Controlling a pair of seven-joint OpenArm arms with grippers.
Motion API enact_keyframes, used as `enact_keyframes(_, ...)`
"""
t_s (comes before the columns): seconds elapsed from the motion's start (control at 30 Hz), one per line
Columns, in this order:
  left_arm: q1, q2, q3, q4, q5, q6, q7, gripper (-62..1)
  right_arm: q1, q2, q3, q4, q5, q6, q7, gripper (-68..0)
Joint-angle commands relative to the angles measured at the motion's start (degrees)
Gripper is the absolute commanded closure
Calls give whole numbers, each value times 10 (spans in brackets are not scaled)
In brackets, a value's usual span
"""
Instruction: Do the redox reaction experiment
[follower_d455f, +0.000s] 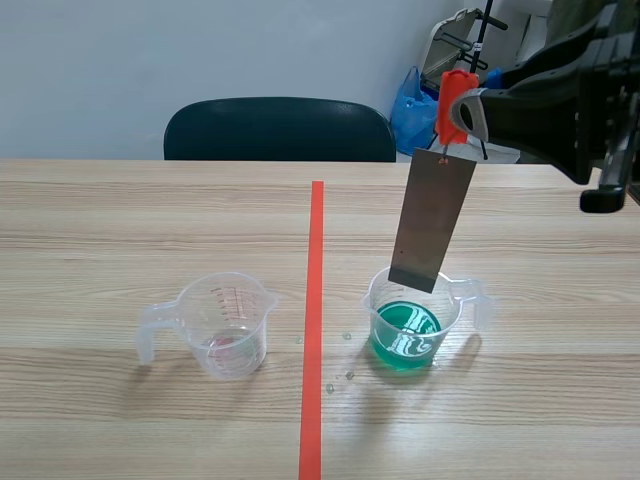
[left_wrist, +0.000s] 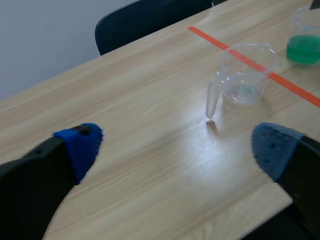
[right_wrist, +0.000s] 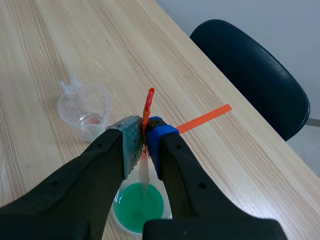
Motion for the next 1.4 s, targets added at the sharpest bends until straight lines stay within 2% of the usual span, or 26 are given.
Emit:
enact_keyframes(0.0, -42, -29, 17, 7, -9, -24, 11, -394, 11, 5, 9, 8, 5, -2, 9, -8)
enact_keyframes(0.13, -138, -86, 81, 7, -12, -89, 65, -103, 11, 5, 9, 8, 5, -2, 9, -8)
enact_keyframes(0.2, -189, -110, 127, 7, -15, -107, 78, -23, 11, 5, 9, 8, 5, -2, 9, -8)
enact_keyframes(0.27, -245, -128, 176, 7, -18, -117, 80, -19, 11, 5, 9, 8, 5, -2, 9, -8)
enact_keyframes(0.33, -306, -137, 229, 7, -44, -117, 98, -19, 11, 5, 9, 8, 5, -2, 9, -8)
enact_keyframes(0.4, -372, -139, 283, 7, -73, -116, 136, -19, 11, 5, 9, 8, 5, -2, 9, -8)
enact_keyframes(0.53, -511, -136, 416, 7, -94, -116, 201, -19, 11, 5, 9, 8, 5, -2, 9, -8)
enact_keyframes(0.7, -671, -94, 579, 5, -94, -101, 295, -19, 11, 5, 9, 8, 5, -2, 9, -8)
enact_keyframes(0.8, -744, -52, 655, -11, -94, -90, 320, -19, 11, 5, 9, 8, 5, -2, 9, -8)
enact_keyframes(0.87, -781, -21, 696, -27, -94, -69, 339, -19, 11, 5, 9, 8, 5, -2, 9, -8)
enact_keyframes(0.93, -809, 8, 729, -47, -94, -50, 350, -19, 11, 5, 9, 8, 5, -2, 9, -8)
enact_keyframes(1.1, -854, 72, 777, -103, -94, -40, 360, -19, 11, 5, 9, 8, 5, -2, 9, -8)
enact_keyframes(1.37, -871, 125, 786, -150, -94, -40, 366, -19, 11, 5, 9, 8, 4, -2, 8, -8)
